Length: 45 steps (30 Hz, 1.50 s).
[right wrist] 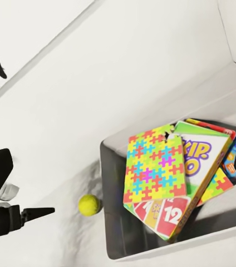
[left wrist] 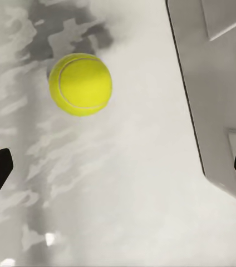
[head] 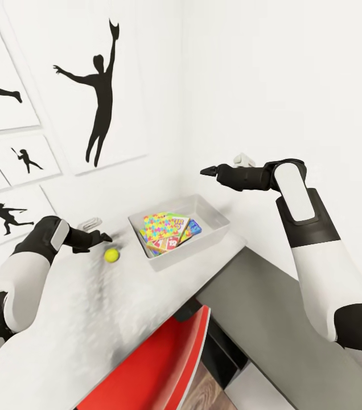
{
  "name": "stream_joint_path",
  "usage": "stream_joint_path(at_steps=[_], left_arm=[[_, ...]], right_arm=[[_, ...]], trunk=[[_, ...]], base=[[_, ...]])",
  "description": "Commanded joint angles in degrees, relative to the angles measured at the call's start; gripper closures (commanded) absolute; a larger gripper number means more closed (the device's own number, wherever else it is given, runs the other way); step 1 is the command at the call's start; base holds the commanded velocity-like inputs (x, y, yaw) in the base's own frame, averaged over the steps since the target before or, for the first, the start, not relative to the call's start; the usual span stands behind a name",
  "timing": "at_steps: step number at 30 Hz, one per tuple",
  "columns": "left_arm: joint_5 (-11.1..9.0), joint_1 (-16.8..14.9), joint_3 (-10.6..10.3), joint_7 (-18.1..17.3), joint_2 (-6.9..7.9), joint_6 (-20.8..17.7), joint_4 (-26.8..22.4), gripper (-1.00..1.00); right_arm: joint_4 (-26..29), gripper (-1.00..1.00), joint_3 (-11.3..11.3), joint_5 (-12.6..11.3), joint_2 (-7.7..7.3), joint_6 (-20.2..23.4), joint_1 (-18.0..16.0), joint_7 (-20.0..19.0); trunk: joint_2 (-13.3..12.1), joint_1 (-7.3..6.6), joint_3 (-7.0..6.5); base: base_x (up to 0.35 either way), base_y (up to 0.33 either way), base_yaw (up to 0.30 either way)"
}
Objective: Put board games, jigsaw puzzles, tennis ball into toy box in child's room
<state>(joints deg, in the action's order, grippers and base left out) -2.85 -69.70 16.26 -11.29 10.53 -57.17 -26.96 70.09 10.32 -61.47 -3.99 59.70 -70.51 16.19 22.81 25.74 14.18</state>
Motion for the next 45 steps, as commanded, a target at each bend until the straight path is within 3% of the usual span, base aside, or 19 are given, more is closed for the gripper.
stream_joint_path(at_steps=[1, 17, 25, 45], left_arm=[[-0.23, 0.01, 0.2, 0.11, -0.01, -0.31, -0.03, -1.0], [0.03, 1.42, 0.14, 0.23, -0.02, 0.37, -0.02, -1.0], [-0.19, 2.44, -3.02, 3.68, -0.46, 4.94, 0.26, -1.0], [-0.22, 3.47, -3.51, 4.18, -0.42, 5.75, 0.33, -1.0]], right_arm=[[0.11, -1.0, 0.12, -0.58, -0.05, 0.05, -0.07, 0.6], [1.19, -1.0, 0.37, -0.63, 0.12, -0.01, 0.11, 0.73], [1.09, -1.0, 3.14, -0.54, 0.21, -1.13, 0.11, 2.4], [0.85, -1.0, 3.43, -0.58, 0.21, -1.54, 0.11, 3.24]], trunk=[[0.11, 0.04, 0.02], [0.11, 0.04, -1.51], [0.11, 0.04, -2.25], [0.11, 0.04, -2.59]], base=[[0.0, 0.0, 0.0], [0.0, 0.0, 0.0], [0.0, 0.0, 0.069], [0.0, 0.0, 0.086]])
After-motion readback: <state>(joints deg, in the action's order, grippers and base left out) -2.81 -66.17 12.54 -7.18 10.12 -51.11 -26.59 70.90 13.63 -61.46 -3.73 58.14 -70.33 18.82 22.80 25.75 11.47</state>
